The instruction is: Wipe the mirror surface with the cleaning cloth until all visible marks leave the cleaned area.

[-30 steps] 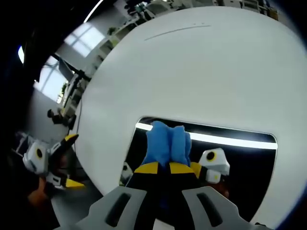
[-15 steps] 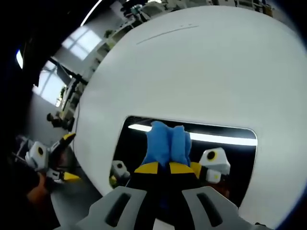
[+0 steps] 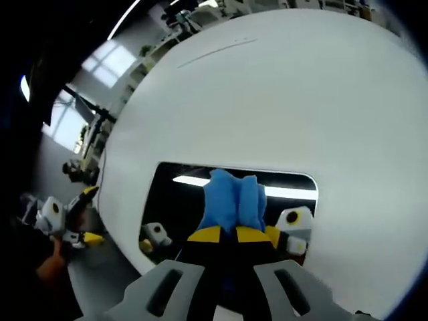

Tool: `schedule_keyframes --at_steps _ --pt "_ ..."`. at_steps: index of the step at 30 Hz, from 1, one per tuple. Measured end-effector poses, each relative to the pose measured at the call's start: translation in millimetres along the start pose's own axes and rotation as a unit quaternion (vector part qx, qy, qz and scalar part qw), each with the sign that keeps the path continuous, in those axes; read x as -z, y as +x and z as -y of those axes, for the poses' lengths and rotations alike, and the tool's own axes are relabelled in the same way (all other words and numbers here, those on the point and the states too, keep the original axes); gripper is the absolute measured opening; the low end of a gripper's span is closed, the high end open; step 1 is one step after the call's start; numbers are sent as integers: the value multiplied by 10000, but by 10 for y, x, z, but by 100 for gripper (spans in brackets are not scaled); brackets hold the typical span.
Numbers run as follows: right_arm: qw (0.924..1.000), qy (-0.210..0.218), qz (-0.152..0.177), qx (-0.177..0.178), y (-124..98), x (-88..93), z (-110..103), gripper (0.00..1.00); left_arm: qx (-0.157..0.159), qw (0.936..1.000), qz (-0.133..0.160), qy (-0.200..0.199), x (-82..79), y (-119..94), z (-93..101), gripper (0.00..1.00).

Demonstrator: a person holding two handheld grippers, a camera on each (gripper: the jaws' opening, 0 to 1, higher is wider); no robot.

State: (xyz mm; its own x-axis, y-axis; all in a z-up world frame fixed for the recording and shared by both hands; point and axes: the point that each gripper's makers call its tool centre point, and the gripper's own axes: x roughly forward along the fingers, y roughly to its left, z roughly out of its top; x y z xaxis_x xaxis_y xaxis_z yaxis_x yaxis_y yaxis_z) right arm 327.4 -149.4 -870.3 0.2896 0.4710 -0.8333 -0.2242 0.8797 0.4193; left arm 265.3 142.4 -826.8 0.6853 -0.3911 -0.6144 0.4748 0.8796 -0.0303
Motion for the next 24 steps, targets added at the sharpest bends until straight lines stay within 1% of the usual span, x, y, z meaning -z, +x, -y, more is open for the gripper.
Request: schedule_keyframes --at_steps 5,9,19,24 --pt "10000 46 30 65 -83 22 93 0 -11 10000 7 6 -3 -6 -3 99" --pt "9999 36 31 125 -106 17 187 0 -21 10000 4 11 -3 -8 -10 99" --pt "9996 68 12 260 -177 38 323 0 6 10000 -24 59 -2 -8 -5 99" --pt "9992 178 -27 351 -230 71 430 0 33 10000 0 63 -12 -6 4 99"
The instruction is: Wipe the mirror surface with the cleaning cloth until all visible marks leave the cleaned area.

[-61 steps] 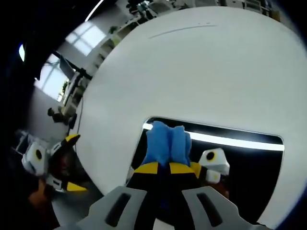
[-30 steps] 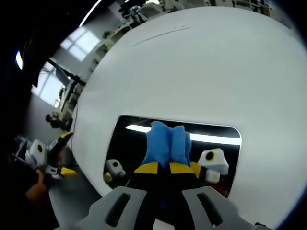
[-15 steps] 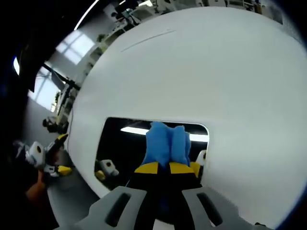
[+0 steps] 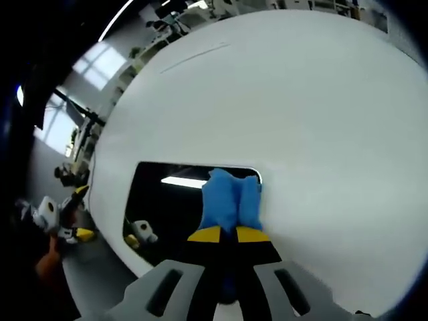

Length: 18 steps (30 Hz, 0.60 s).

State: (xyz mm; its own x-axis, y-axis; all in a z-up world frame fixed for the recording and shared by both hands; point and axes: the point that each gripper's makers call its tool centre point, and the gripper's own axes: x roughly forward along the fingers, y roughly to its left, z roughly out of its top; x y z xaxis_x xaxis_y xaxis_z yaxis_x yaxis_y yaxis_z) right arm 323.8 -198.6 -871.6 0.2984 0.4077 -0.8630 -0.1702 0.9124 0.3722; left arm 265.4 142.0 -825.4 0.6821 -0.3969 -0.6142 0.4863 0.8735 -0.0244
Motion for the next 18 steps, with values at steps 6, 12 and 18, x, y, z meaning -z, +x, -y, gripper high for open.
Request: schedule_keyframes --at_steps 6,12,18 --pt "9999 -5 -44 138 -49 41 49 0 15 10000 -20 27 8 5 7 99" --pt "9998 -67 -19 207 -43 43 52 0 18 10000 -10 13 7 2 7 99" --pt "9997 -84 -7 222 -49 47 50 0 8 10000 34 5 -10 -3 7 99"
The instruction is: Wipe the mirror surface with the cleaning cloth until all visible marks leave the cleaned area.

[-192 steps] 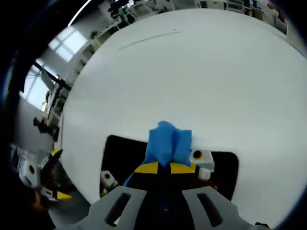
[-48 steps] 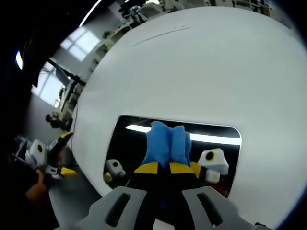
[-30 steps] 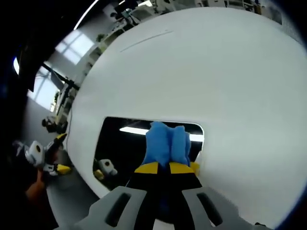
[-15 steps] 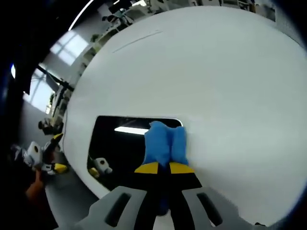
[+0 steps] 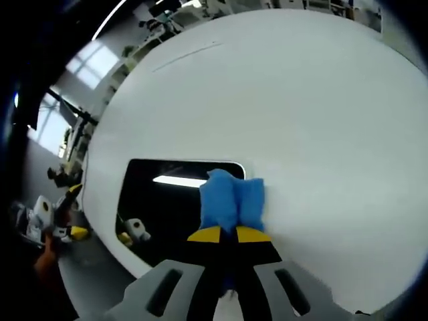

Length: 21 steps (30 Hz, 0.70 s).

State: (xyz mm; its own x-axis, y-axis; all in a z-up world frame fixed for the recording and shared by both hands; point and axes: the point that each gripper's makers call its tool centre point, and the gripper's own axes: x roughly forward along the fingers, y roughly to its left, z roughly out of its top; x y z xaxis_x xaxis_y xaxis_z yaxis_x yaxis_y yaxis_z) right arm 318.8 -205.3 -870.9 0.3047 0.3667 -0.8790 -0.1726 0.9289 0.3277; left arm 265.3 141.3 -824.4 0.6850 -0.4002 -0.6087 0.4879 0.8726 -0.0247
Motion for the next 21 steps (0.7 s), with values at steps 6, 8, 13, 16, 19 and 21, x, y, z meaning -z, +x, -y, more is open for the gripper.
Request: schedule_keyframes --at_steps 6,8,13,16,19,21 --pt "9991 -297 -43 306 0 4 -22 1 -31 10000 0 -56 8 -5 -7 99" --pt "9981 -503 -55 351 -4 7 -22 1 -40 10000 -20 -75 20 -8 -6 99" --pt "9996 -28 -10 286 -33 27 -15 0 -27 10000 -37 33 10 4 0 99" --pt "9995 0 -17 304 -27 46 -13 0 -16 10000 -46 19 16 2 8 99" --pt "9995 38 -26 304 -24 63 -13 0 -7 10000 -42 15 15 4 9 99" --pt "9995 72 -15 304 -32 75 -18 0 -14 10000 -32 15 11 4 4 99"
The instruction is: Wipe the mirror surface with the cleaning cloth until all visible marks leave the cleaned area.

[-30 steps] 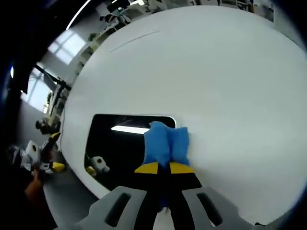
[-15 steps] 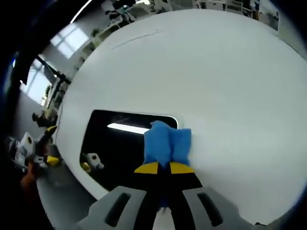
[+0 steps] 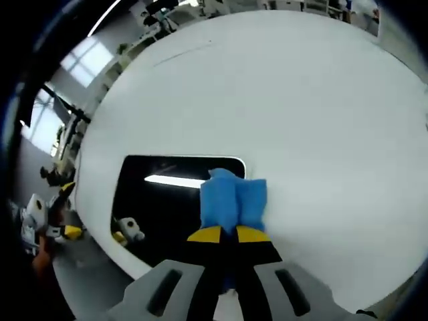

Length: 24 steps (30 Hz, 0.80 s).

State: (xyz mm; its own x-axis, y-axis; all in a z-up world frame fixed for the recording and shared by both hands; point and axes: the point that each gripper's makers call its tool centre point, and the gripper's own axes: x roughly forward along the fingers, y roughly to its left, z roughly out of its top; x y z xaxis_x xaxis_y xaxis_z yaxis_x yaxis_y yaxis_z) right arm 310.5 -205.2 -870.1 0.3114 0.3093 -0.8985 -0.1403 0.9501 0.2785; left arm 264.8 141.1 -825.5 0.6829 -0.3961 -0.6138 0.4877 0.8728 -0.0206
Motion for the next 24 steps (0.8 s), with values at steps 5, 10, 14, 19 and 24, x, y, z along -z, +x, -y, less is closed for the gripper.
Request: schedule_keyframes --at_steps 5,10,14,19,24 --pt "10000 34 -20 13 8 21 -4 0 13 10000 -14 14 6 6 -1 99" --pt "10000 78 -52 19 1 74 -20 0 37 10000 -11 32 3 11 5 99" --pt "9999 123 -96 -10 -24 125 -40 0 46 10000 0 33 -3 14 6 99" --pt "9997 191 -105 -50 -28 171 -57 0 53 10000 17 8 -4 12 7 99" --pt "9995 243 -194 -79 -46 232 -91 0 69 10000 -31 43 7 15 20 99"
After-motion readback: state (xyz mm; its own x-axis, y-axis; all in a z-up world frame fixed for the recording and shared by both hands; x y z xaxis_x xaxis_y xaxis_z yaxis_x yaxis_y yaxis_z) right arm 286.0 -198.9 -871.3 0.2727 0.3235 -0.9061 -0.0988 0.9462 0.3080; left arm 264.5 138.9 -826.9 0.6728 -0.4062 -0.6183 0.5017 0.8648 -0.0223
